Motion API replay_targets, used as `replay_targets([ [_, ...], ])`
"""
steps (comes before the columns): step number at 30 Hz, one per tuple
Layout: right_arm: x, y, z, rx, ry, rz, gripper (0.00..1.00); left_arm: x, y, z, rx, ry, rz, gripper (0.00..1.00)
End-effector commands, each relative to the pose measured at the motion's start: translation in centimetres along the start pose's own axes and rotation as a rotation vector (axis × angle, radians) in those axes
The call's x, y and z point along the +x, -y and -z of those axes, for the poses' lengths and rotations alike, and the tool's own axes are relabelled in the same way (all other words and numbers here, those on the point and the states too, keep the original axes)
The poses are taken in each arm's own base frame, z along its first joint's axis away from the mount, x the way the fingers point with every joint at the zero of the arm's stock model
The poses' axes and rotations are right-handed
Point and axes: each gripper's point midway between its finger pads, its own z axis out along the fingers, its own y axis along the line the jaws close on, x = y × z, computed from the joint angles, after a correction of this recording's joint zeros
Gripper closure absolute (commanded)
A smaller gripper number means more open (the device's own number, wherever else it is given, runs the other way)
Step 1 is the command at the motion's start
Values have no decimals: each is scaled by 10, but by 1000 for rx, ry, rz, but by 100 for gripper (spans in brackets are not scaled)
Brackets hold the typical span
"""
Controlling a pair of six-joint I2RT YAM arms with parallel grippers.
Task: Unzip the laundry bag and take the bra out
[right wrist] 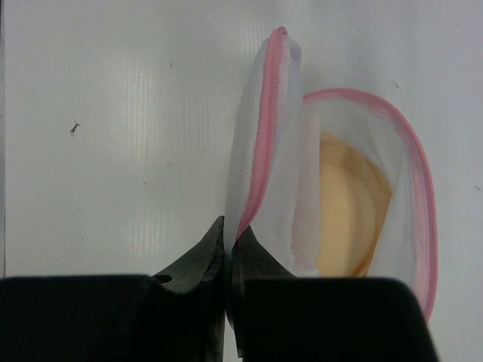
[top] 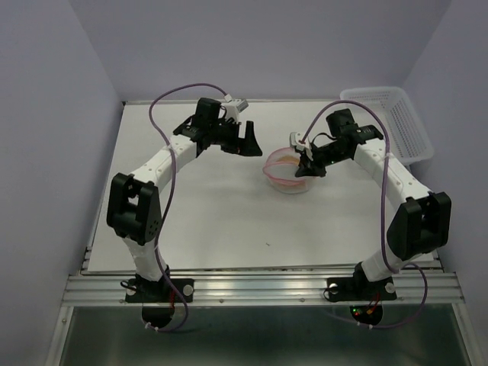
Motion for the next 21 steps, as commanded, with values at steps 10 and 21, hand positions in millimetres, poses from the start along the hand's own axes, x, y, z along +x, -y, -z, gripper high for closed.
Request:
replay_targets([
  [10, -4, -2, 2, -21, -11, 57, 99, -21, 32, -57, 45, -136, -359, 1],
  [21, -6, -8, 1, -36, -8, 67, 99, -10, 13, -97, -69, -213, -364, 3],
])
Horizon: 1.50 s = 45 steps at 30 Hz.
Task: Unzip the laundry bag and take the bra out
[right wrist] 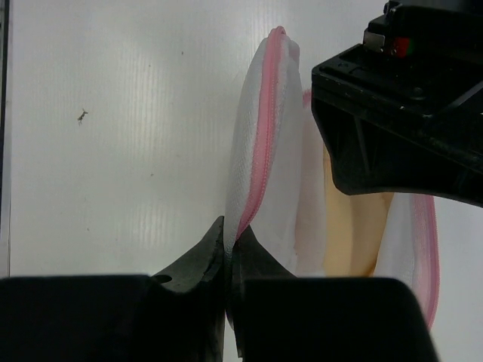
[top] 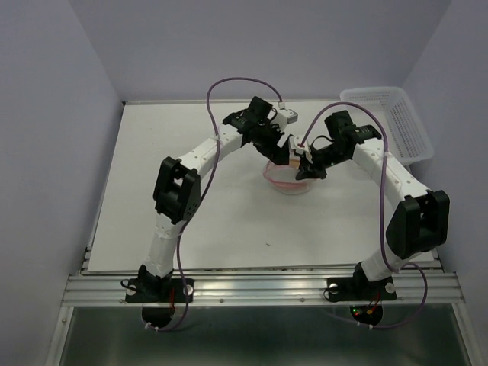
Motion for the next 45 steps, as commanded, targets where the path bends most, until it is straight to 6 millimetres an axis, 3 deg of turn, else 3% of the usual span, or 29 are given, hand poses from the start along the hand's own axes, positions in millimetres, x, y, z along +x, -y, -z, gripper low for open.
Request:
replay_targets([
  [1, -14, -2, 5, 0, 20, 47, 99, -19, -14, 13, -73, 26, -18, 4],
  [4, -12, -5, 5, -11, 19, 45, 99, -20, -17, 10, -83, 28, 1, 21],
  [5, -13, -6, 5, -12, 18, 51, 99, -22, -21, 9, -95, 31, 5, 34],
  [7, -14, -9, 6, -17, 21, 51, 99, -22, -24, 8, -108, 30, 9, 50],
  [8, -13, -10, 6, -19, 24, 50, 99, -22, -24, 6, -112, 28, 11, 68],
  [12, -15, -13, 4, -24, 45, 10, 99, -31, -23, 12, -127, 54, 42, 96],
  [15, -17, -18, -2, -8, 33, -69, 99, -43, -24, 25, -167, 90, 84, 100],
  [16, -20, -9, -6, 35, 32, -66, 99, -42, -23, 28, -171, 88, 109, 100],
  [18, -27, -13, -12, 115, -22, -115, 96, -42, -23, 36, -174, 90, 131, 100],
  [20, -22, -11, -20, 220, -54, -142, 92, -33, -23, 36, -178, 75, 194, 100],
  [23, -42, -16, -17, 350, 8, -158, 92, -14, -25, 37, -194, 45, 234, 100],
  [24, -44, -11, -13, 431, -11, -153, 92, -17, -23, 43, -198, 69, 242, 100],
  [26, -33, -5, -2, 561, -70, -200, 92, -2, -23, 42, -206, 44, 267, 100],
  [27, -29, -4, -1, 590, -95, -207, 91, -3, -20, 48, -205, 58, 273, 100],
  [30, -1, -5, -5, 662, -268, -253, 79, 1, -16, 55, -208, 73, 285, 100],
  [34, 27, -26, -30, 632, -444, -273, 75, 4, -16, 62, -234, 71, 295, 100],
  [36, 25, -43, -47, 589, -461, -265, 73, 5, -18, 63, -243, 68, 299, 100],
  [39, 17, -72, -63, 513, -421, -264, 56, 6, -18, 64, -247, 59, 300, 100],
  [40, 11, -78, -61, 506, -379, -266, 42, 7, -18, 63, -244, 56, 301, 100],
  [44, -16, -84, -51, 511, -223, -291, 18, 6, -16, 64, -235, 56, 294, 100],
  [45, -24, -85, -49, 510, -192, -288, 5, 6, -15, 64, -232, 56, 291, 100],
])
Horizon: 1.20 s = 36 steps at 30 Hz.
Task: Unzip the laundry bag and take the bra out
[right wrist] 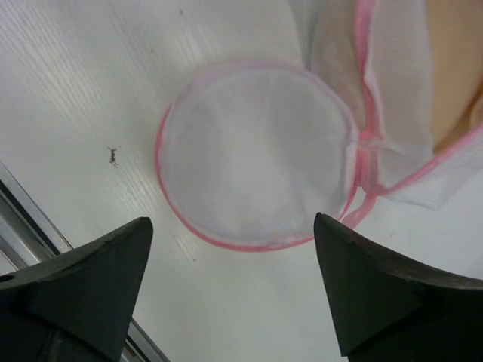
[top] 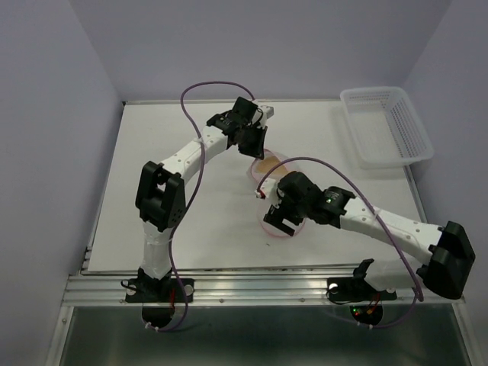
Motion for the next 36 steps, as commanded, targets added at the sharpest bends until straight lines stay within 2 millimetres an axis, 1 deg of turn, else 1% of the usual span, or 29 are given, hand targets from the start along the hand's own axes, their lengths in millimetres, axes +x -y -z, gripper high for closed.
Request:
replay_targets([
  [1, -46, 9, 38, 28, 246, -93, 0, -18, 10, 24, 18, 66, -21, 100],
  [4, -63, 20, 52, 76, 327, -143, 0, -17, 11, 27, 17, 69, -17, 100],
  [5, -70, 31, 59, 131, 365, -201, 0, -16, 12, 30, 14, 71, -14, 100],
  [6, -78, 37, 65, 154, 394, -231, 0, -16, 12, 31, 13, 73, -10, 100],
  [8, -92, 42, 71, 165, 439, -328, 0, -13, 12, 32, 10, 75, 14, 100],
  [9, -97, 45, 68, 176, 437, -372, 0, -13, 12, 34, 8, 79, 26, 100],
  [10, -109, 49, 74, 177, 464, -435, 0, -11, 12, 35, 0, 74, 57, 100],
  [11, -115, 48, 72, 163, 471, -539, 0, -6, 11, 34, -5, 64, 74, 100],
  [12, -118, 50, 70, 168, 473, -594, 0, -3, 11, 33, -4, 61, 91, 100],
  [13, -119, 48, 58, 167, 448, -643, 0, -2, 13, 36, 1, 69, 106, 100],
  [14, -125, 48, 56, 153, 455, -716, 0, 5, 12, 32, 7, 62, 133, 100],
  [15, -125, 49, 52, 166, 448, -753, 0, 5, 14, 36, 12, 75, 145, 100],
  [17, -124, 49, 38, 174, 420, -824, 0, 14, 13, 33, 5, 67, 173, 100],
  [18, -118, 59, 34, 211, 411, -866, 0, 13, 13, 37, 4, 79, 176, 100],
  [19, -114, 61, 26, 210, 390, -891, 0, 13, 13, 36, 7, 87, 177, 100],
  [20, -112, 65, 22, 210, 382, -918, 0, 17, 12, 35, 8, 81, 181, 100],
  [21, -108, 67, 16, 212, 370, -962, 0, 16, 13, 36, 12, 87, 184, 100],
  [22, -104, 73, 12, 220, 360, -979, 0, 16, 16, 36, 27, 88, 182, 100],
  [24, -100, 77, -1, 237, 337, -981, 0, 16, 18, 34, 38, 85, 183, 100],
  [27, -97, 92, -11, 267, 339, -1006, 0, 14, 16, 32, 32, 85, 185, 100],
  [30, -100, 111, -15, 268, 384, -1007, 0, 14, 17, 30, 37, 81, 184, 100],
  [31, -105, 113, -16, 265, 415, -987, 0, 13, 18, 30, 42, 86, 182, 100],
  [33, -103, 125, -18, 277, 426, -960, 0, 13, 18, 30, 50, 83, 181, 100],
  [34, -101, 128, -24, 278, 418, -960, 0, 13, 18, 30, 46, 82, 184, 100],
  [36, -98, 139, -27, 283, 413, -979, 0, 13, 18, 32, 41, 83, 186, 100],
])
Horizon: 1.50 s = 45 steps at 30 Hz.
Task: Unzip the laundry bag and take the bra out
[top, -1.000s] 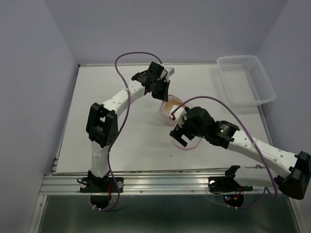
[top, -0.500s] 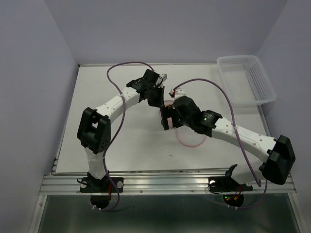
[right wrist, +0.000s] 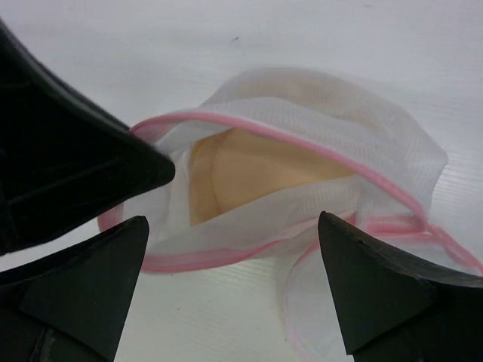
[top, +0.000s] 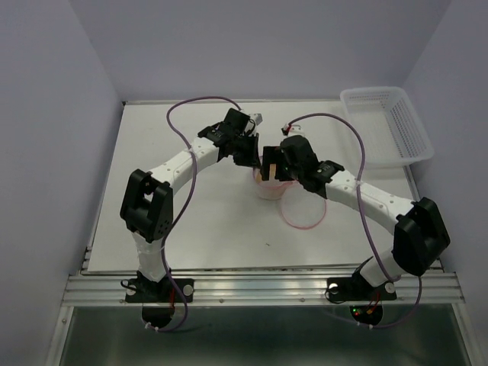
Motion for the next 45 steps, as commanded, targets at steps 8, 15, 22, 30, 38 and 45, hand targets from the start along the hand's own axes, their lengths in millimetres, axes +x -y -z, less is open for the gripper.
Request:
replay_targets([
  [8, -28, 1, -38, -39, 36, -4, 0, -17, 17, 16, 46, 60, 1, 100],
  [15, -25, 0, -63, -30, 16, 45, 0, -14, 16, 8, 53, 42, 7, 100],
  [22, -23, -23, -67, -224, 147, 124, 0, -12, 15, 6, 59, 40, 15, 100],
  [30, -10, -45, -59, -412, 195, 216, 0, -10, 20, 8, 84, 48, 58, 100],
  [38, 29, -5, -82, -206, -30, 256, 0, -12, 8, 22, 10, 138, 164, 100],
  [45, 73, 19, -89, -110, -223, 258, 2, -6, 4, 29, -5, 164, 189, 100],
])
